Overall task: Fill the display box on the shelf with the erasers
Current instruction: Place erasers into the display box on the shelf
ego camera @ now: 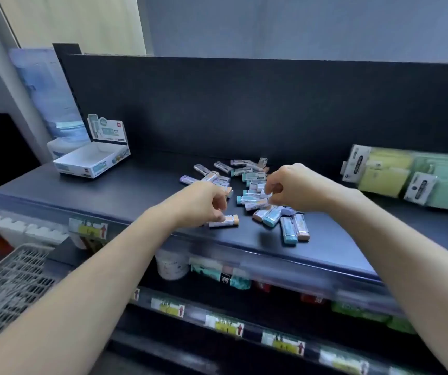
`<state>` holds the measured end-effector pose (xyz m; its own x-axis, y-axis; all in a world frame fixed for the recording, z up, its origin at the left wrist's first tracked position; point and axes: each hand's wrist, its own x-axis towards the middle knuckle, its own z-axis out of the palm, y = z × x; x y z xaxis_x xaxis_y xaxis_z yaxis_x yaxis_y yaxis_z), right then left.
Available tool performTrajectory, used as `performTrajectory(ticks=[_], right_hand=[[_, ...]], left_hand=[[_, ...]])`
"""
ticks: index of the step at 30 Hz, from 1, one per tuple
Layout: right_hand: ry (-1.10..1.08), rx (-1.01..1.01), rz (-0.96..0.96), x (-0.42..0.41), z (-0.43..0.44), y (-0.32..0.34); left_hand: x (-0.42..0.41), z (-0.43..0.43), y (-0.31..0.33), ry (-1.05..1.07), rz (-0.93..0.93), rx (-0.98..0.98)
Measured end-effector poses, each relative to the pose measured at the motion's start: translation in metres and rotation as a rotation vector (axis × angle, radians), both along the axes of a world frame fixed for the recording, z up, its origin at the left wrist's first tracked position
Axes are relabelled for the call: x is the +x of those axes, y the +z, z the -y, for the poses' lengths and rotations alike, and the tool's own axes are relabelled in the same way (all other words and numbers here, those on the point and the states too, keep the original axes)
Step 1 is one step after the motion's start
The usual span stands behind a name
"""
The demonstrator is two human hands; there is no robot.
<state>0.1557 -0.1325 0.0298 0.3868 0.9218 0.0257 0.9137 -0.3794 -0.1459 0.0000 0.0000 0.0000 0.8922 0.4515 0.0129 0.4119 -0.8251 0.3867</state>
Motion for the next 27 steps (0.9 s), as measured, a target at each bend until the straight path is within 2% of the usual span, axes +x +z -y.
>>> performTrajectory(ticks=[10, 19, 23, 27], right_hand=[[0.002, -0.032, -0.003, 0.002, -0.016, -0.021], [0.047, -0.090, 0.010, 0.007, -0.026, -0.025], [0.059, -0.146, 0.016, 0.008, -0.032, -0.028], [0.026, -0.122, -0.025, 0.006, -0.035, -0.022]], left_hand=[[0.003, 0.004, -0.011, 0.093, -0.094, 0.041], [0.002, 0.016, -0.003, 0.119, 0.015, 0.016], [0.001, 0.014, -0.001, 0.143, 0.084, -0.040], [-0.003, 0.005, 0.000, 0.166, 0.132, -0.109]])
